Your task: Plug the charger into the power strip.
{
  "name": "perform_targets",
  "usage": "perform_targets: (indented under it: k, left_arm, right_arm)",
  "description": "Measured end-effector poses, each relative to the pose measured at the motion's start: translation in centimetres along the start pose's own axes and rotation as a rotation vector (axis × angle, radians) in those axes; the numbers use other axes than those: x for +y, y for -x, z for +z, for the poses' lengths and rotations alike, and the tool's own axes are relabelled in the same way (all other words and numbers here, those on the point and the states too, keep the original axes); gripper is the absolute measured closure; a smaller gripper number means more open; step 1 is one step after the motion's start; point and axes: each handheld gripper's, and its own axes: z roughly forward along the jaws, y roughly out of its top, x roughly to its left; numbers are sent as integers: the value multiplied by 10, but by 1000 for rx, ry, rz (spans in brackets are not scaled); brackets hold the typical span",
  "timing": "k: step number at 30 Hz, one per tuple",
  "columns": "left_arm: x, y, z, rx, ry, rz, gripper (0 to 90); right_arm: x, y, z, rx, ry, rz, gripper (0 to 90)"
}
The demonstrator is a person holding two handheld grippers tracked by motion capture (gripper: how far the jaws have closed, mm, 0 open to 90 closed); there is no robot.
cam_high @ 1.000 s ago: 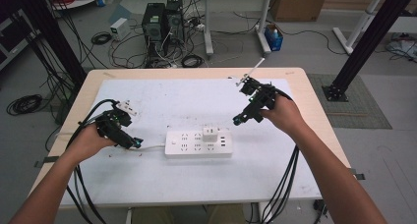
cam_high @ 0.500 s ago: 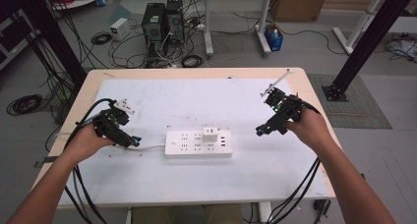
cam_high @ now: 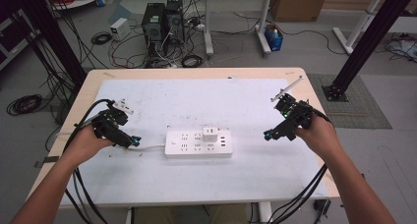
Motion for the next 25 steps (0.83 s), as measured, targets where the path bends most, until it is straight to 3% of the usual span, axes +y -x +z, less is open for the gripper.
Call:
perform_targets:
  k: [25]
  left_arm:
    - [-7,1,3,-3,6,-13,168]
  right_arm:
    - [-10,-1,6,-2,3,17,9]
